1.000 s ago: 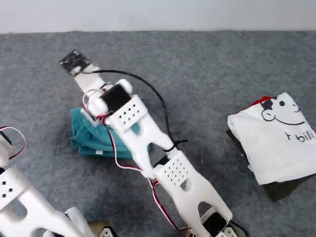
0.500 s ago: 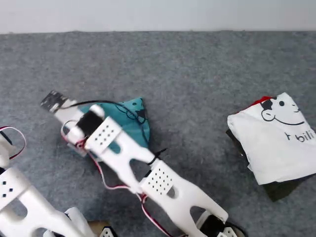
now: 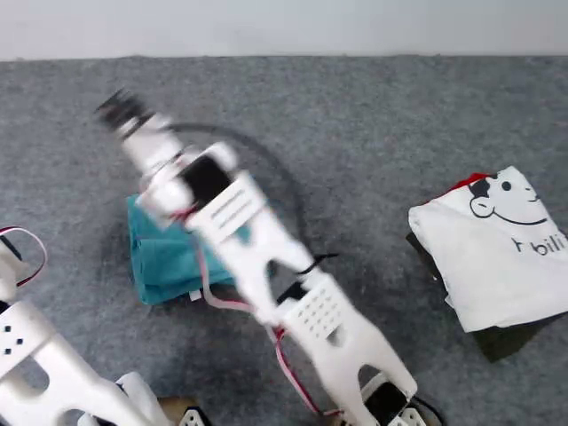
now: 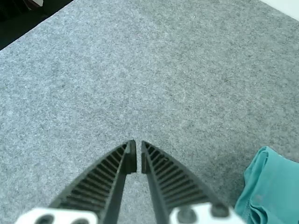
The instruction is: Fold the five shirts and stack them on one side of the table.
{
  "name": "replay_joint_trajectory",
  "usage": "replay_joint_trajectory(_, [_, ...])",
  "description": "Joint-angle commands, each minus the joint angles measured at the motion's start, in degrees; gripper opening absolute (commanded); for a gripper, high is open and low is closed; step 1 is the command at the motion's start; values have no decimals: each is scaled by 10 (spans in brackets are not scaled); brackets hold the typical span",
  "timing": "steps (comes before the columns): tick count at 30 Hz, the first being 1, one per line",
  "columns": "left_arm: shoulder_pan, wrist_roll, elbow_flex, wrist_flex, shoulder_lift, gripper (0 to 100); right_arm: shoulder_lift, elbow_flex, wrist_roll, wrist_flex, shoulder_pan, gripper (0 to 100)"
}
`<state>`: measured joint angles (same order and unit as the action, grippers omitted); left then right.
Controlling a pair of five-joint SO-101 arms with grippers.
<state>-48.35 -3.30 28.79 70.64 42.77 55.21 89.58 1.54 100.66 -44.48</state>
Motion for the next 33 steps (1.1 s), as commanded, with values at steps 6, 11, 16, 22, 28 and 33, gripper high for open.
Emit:
replay_joint_trajectory(6, [4,-3,-1,2,4,29,87,16,-6,22,130,224])
replay_joint_trajectory(11, [4,-3,-1,2,4,29,153,18,-7,22,100,240])
replay_joint_trajectory(16, [4,-3,-1,2,4,29,184,18,-8,21,73,240])
replay_joint_trajectory(22, [4,-3,0,2,4,29,225,18,-4,2,73,236])
replay_joint_trajectory(28, [4,-3,18,-3,4,29,270,21,75,-35,73,80])
replay_joint_trajectory(33, [4,-3,18,-3,4,29,253,22,102,-23,76,10])
